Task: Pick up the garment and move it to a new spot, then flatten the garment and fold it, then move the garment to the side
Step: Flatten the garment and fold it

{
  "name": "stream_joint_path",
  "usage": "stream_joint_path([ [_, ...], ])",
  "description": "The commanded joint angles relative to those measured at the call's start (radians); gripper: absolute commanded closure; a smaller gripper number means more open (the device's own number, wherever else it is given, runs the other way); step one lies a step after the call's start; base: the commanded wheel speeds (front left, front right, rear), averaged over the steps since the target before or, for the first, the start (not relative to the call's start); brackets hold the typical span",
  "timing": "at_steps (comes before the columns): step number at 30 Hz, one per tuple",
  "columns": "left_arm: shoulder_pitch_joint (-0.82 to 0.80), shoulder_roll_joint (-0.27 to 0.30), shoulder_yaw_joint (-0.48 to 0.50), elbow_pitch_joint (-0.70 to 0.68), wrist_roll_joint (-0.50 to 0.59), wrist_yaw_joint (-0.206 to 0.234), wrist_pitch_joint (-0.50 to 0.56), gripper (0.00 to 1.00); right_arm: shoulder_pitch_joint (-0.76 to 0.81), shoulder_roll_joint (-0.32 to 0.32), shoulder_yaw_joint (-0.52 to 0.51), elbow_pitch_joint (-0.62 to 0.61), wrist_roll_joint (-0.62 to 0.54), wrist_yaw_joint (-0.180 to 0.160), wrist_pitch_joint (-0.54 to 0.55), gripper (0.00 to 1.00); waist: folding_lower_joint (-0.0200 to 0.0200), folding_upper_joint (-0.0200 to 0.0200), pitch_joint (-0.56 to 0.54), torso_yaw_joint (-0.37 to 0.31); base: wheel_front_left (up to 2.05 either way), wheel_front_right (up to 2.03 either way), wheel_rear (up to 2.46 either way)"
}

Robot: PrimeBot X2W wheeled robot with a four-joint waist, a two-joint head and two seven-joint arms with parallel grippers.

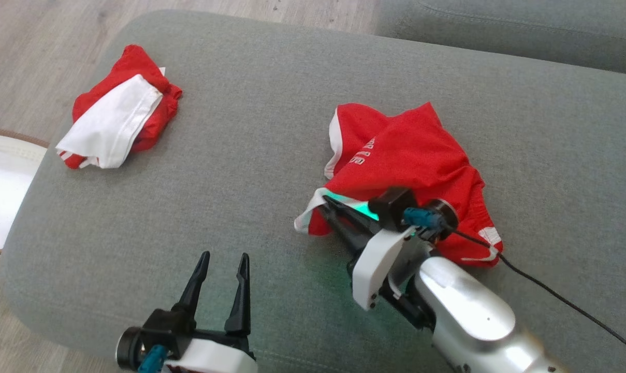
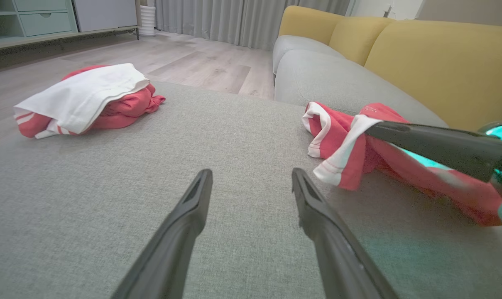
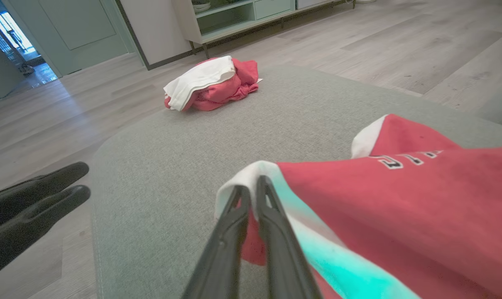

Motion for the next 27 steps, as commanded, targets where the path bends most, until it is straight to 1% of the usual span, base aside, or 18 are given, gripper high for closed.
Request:
stream_joint_path([
  [1, -0.044, 0.000, 0.029, -0.023, -0.011, 0.002, -0.012, 0.00, 0.000, 0.022, 0.029, -0.026, 0.015, 0.008, -0.006, 0.00, 0.0000, -0.0001, 0.002, -0.006, 0.00, 0.00, 0.00],
  [5, -0.042, 0.001, 0.034, -0.019, -0.014, 0.005, -0.016, 0.00, 0.016, 0.022, 0.058, -0.030, 0.022, 0.008, -0.005, 0.00, 0.0000, -0.0001, -0.002, -0.029, 0.00, 0.00, 0.00],
  [10, -0.041, 0.002, 0.037, -0.015, -0.016, 0.007, -0.020, 0.00, 0.041, 0.022, 0.018, -0.048, 0.018, 0.008, -0.026, 0.00, 0.0000, -0.0001, -0.012, -0.058, 0.00, 0.00, 0.00],
  [14, -0.039, 0.004, 0.039, -0.016, -0.016, 0.011, -0.022, 0.00, 0.060, 0.022, -0.097, -0.060, -0.018, 0.008, -0.059, 0.00, 0.0000, -0.0001, -0.024, -0.084, 0.00, 0.00, 0.00],
  [18, -0.035, 0.006, 0.040, -0.019, -0.018, 0.015, -0.023, 0.00, 0.089, 0.022, -0.266, -0.057, -0.100, 0.008, -0.058, 0.00, 0.0000, -0.0001, -0.029, -0.103, 0.00, 0.00, 0.00],
  [21, -0.032, 0.009, 0.041, -0.023, -0.019, 0.017, -0.024, 0.00, 0.117, 0.022, -0.394, -0.049, -0.186, 0.008, -0.031, 0.00, 0.0000, -0.0001, -0.025, -0.112, 0.00, 0.00, 0.00],
  [23, -0.033, 0.010, 0.041, -0.023, -0.020, 0.016, -0.024, 0.00, 0.137, 0.022, -0.456, -0.046, -0.234, 0.008, -0.003, 0.00, 0.0000, -0.0001, -0.022, -0.113, 0.00, 0.00, 0.00],
  [27, -0.040, 0.011, 0.038, -0.023, -0.021, 0.013, -0.025, 0.00, 0.175, 0.015, -0.513, -0.046, -0.261, 0.008, 0.067, 0.00, 0.0000, -0.0001, -0.014, -0.109, 0.00, 0.00, 0.00],
])
